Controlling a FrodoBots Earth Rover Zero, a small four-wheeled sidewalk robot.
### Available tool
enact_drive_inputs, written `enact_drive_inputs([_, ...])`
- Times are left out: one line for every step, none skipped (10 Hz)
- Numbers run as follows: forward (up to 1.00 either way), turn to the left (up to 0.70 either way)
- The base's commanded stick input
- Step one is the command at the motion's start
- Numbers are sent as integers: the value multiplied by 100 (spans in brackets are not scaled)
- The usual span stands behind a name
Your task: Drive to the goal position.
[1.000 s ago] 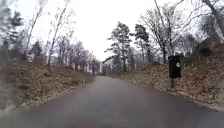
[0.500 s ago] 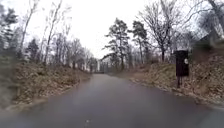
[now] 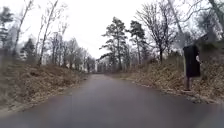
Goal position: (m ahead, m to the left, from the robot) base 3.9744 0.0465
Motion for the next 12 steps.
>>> enact_drive_inputs([100, 1])
enact_drive_inputs([100, 1])
enact_drive_inputs([100, 1])
enact_drive_inputs([100, 1])
enact_drive_inputs([100, 17])
enact_drive_inputs([100, 41])
enact_drive_inputs([100, 41])
enact_drive_inputs([100, 41])
enact_drive_inputs([100, 41])
enact_drive_inputs([100, 41])
enact_drive_inputs([100, 41])
enact_drive_inputs([100, 41])
